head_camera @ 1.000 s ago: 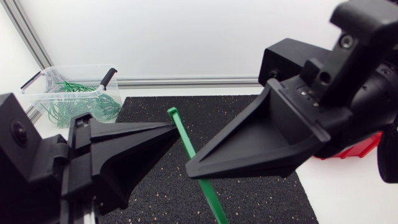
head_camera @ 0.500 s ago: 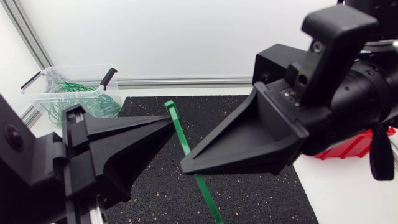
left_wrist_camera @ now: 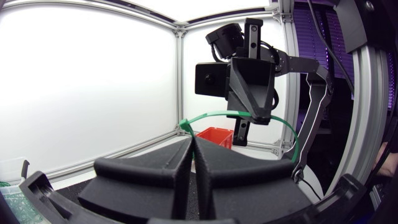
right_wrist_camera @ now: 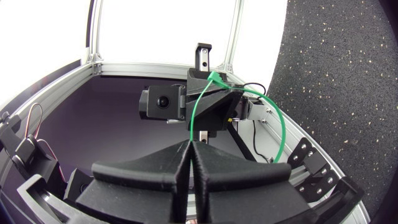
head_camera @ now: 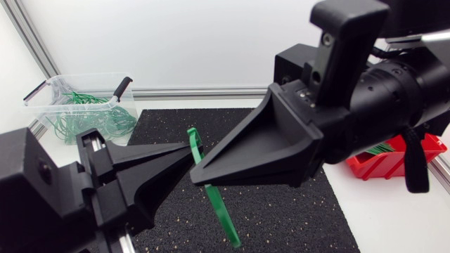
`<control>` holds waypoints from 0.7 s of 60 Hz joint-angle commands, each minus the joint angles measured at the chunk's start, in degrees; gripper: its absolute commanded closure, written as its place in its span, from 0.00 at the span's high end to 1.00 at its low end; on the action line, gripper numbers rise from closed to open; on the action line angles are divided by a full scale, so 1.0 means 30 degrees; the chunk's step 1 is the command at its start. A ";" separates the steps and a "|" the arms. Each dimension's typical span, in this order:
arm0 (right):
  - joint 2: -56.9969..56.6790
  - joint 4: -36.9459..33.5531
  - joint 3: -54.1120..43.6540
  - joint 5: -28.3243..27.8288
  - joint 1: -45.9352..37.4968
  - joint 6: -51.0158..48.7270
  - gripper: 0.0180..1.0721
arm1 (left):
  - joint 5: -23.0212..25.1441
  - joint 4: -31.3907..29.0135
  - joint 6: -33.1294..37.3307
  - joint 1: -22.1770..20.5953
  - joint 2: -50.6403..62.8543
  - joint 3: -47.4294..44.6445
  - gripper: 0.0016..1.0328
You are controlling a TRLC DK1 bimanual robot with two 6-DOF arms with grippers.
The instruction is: Take a green cable tie from the red box, thread the tail through the head to close it, then place it in the transparent bin on the left.
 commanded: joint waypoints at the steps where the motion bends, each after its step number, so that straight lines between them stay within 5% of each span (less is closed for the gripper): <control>1: 0.0450 0.0055 0.0321 0.0449 -0.0054 0.0742 0.05 | 0.0124 0.0573 0.0848 -0.0370 -0.0099 -0.0266 0.04; 42: 0.1183 -0.0180 -0.0001 0.0625 -0.0933 0.0801 0.05 | -0.0374 0.0632 0.1229 -0.0370 -0.0890 -0.0559 0.04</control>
